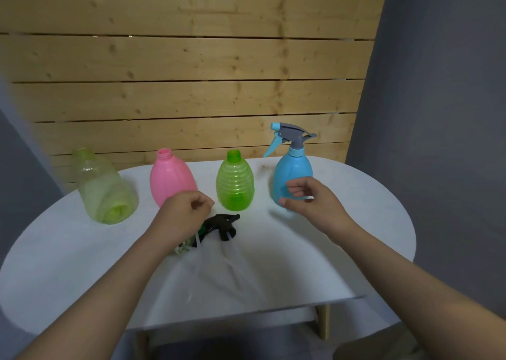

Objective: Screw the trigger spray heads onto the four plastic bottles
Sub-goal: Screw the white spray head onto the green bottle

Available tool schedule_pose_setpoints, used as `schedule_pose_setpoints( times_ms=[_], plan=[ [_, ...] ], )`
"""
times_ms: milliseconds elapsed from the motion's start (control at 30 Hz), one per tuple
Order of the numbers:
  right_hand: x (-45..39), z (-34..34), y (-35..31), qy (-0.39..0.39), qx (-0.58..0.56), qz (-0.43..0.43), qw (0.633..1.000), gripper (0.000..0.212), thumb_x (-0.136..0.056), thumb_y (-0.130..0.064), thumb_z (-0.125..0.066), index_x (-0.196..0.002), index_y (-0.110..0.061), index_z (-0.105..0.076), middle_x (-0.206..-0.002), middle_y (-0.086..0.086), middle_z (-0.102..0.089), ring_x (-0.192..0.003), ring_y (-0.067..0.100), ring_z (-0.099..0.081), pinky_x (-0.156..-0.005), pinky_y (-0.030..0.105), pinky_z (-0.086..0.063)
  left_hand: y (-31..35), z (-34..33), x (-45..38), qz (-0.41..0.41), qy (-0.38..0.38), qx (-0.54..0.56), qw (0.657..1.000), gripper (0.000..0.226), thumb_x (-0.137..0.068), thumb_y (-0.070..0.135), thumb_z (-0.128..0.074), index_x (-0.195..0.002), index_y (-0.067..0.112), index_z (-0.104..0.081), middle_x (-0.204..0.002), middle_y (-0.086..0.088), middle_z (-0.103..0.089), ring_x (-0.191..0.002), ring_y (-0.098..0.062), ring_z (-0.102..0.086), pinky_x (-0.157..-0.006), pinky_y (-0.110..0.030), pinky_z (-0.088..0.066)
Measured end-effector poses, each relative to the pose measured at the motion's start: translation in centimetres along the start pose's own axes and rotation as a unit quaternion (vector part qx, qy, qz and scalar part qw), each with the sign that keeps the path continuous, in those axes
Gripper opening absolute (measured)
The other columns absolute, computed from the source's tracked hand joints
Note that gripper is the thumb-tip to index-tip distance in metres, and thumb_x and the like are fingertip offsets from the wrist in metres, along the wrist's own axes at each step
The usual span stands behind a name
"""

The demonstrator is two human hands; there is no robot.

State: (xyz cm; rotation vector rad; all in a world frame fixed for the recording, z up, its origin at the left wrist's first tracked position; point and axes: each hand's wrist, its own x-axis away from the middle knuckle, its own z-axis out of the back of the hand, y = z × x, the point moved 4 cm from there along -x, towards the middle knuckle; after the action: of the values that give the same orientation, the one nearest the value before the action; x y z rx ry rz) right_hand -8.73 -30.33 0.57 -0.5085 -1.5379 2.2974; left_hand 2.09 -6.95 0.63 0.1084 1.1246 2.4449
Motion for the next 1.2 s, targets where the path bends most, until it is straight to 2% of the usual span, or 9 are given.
schedule_pose_setpoints(
  times_ms=[100, 167, 233, 400, 467, 600, 800, 1000, 1200],
  plan=[
    [0.3, -1.2, -0.3, -0.034, -0.013, -0.001, 0.999, 0.030, -0.074, -0.018, -0.078, -0.100, -0.019, -0.063, -0.091, -0.006, -0.059, -0.084, 0.007, -0.056, -0.070, 0.002, -0.044, -0.6, 0.7, 0.3, -0.001, 0.011, -0.032, 0.999, 0.015, -0.088, 0.018, -0.056, -0.088, 0.016, -0.071, -0.088, 0.000, -0.070, -0.079, -0.013, -0.062, -0.062, -0.018, -0.043],
    [0.5, -2.3, -0.6, -0.064, -0.025, -0.010, 0.998, 0.028, -0.075, -0.017, -0.077, -0.099, -0.020, -0.064, -0.091, -0.003, -0.061, -0.081, 0.009, -0.058, -0.070, 0.004, -0.046, -1.4, 1.4, 0.5, 0.008, 0.015, -0.049, 0.999, 0.015, -0.088, 0.020, -0.056, -0.081, 0.021, -0.069, -0.080, 0.005, -0.068, -0.070, -0.006, -0.057, -0.053, -0.012, -0.038],
    [0.4, -3.4, -0.9, -0.089, -0.030, -0.013, 0.995, 0.029, -0.075, -0.017, -0.076, -0.102, -0.015, -0.066, -0.090, 0.000, -0.063, -0.078, 0.010, -0.059, -0.069, 0.007, -0.047, -2.4, 2.0, 0.6, 0.027, 0.002, -0.063, 0.998, 0.016, -0.088, 0.023, -0.057, -0.076, 0.025, -0.066, -0.079, 0.007, -0.067, -0.071, -0.010, -0.058, -0.052, -0.013, -0.036],
    [0.0, -5.3, -1.4, -0.134, -0.018, -0.022, 0.991, 0.031, -0.079, -0.013, -0.072, -0.108, -0.006, -0.065, -0.096, 0.013, -0.070, -0.081, 0.015, -0.062, -0.085, 0.031, -0.052, -4.6, 2.4, 0.7, 0.068, -0.041, -0.051, 0.996, 0.016, -0.086, 0.028, -0.062, -0.095, 0.018, -0.070, -0.100, 0.000, -0.070, -0.091, -0.017, -0.063, -0.070, -0.025, -0.044],
    [-0.1, -5.9, -1.4, -0.144, -0.013, -0.024, 0.989, 0.031, -0.080, -0.012, -0.072, -0.109, -0.004, -0.065, -0.095, 0.014, -0.070, -0.081, 0.016, -0.061, -0.083, 0.032, -0.051, -5.1, 2.3, 0.8, 0.076, -0.051, -0.038, 0.995, 0.022, -0.084, 0.030, -0.065, -0.103, 0.020, -0.069, -0.104, 0.001, -0.068, -0.095, -0.015, -0.062, -0.075, -0.025, -0.042],
    [-0.5, -7.1, -1.4, -0.158, -0.007, -0.028, 0.987, 0.031, -0.080, -0.014, -0.072, -0.108, -0.003, -0.065, -0.090, 0.009, -0.068, -0.081, 0.016, -0.059, -0.074, 0.027, -0.050, -5.4, 2.2, 0.3, 0.082, -0.018, 0.008, 0.996, 0.031, -0.082, 0.039, -0.065, -0.107, 0.020, -0.068, -0.104, -0.001, -0.069, -0.092, -0.015, -0.061, -0.066, -0.022, -0.042],
    [-1.1, -8.4, -1.1, -0.161, 0.014, -0.046, 0.986, 0.023, -0.079, -0.022, -0.073, -0.100, -0.013, -0.068, -0.089, 0.006, -0.065, -0.081, 0.017, -0.060, -0.080, 0.038, -0.054, -5.0, 1.1, -0.6, 0.046, -0.047, -0.001, 0.998, 0.047, -0.084, 0.042, -0.063, -0.127, 0.023, -0.058, -0.126, 0.004, -0.062, -0.111, -0.011, -0.055, -0.087, -0.023, -0.039],
    [-1.5, -8.9, -0.8, -0.140, 0.012, -0.058, 0.988, 0.023, -0.082, -0.024, -0.070, -0.102, -0.014, -0.065, -0.089, 0.005, -0.066, -0.083, 0.019, -0.063, -0.079, 0.038, -0.055, -4.9, 0.3, -1.2, 0.026, -0.070, -0.004, 0.997, 0.048, -0.082, 0.038, -0.066, -0.127, 0.021, -0.059, -0.136, 0.002, -0.057, -0.120, -0.011, -0.052, -0.099, -0.025, -0.038],
    [-2.1, -8.5, -0.5, -0.073, 0.042, -0.055, 0.995, 0.027, -0.080, -0.030, -0.070, -0.100, -0.014, -0.062, -0.093, 0.003, -0.064, -0.091, 0.027, -0.064, -0.088, 0.047, -0.052, -4.1, -0.1, -1.7, 0.015, -0.096, -0.006, 0.995, 0.038, -0.079, 0.038, -0.070, -0.112, 0.018, -0.068, -0.115, 0.003, -0.066, -0.108, -0.012, -0.057, -0.083, -0.022, -0.041]
  ],
)
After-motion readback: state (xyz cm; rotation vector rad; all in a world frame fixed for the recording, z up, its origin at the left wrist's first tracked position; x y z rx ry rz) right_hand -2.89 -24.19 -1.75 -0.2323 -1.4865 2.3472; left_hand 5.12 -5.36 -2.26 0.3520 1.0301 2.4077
